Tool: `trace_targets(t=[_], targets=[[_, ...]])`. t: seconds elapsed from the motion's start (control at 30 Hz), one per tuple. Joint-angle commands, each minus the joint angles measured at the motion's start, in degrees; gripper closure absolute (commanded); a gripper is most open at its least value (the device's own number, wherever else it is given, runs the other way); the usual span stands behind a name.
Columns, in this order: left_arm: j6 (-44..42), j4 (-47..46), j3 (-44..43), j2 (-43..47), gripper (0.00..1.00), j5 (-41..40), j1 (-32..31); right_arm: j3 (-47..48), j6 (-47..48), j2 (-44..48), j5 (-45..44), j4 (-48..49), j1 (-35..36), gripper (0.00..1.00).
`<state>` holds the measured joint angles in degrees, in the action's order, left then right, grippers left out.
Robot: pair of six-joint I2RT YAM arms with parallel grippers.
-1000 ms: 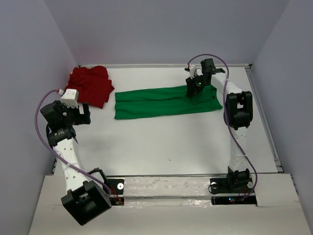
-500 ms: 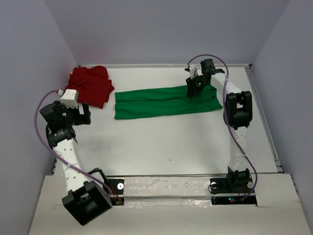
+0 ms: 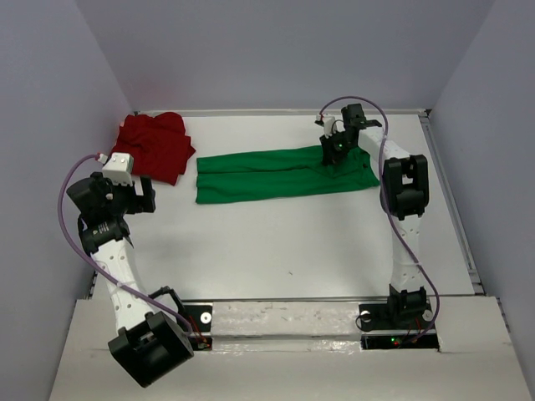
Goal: Fold and stack the t-shirts
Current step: Fold the other side of the tshirt into a rectangle
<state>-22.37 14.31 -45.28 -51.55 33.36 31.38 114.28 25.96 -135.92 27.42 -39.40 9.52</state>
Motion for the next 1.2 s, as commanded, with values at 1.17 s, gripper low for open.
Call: trace_targets(t=[1.17], targets=[[1.10,-2.00,-0.78,-0.04,0.01,4.69,0.79,-3.53,3.58,9.53,6.06,-7.71,1.12,1.00]])
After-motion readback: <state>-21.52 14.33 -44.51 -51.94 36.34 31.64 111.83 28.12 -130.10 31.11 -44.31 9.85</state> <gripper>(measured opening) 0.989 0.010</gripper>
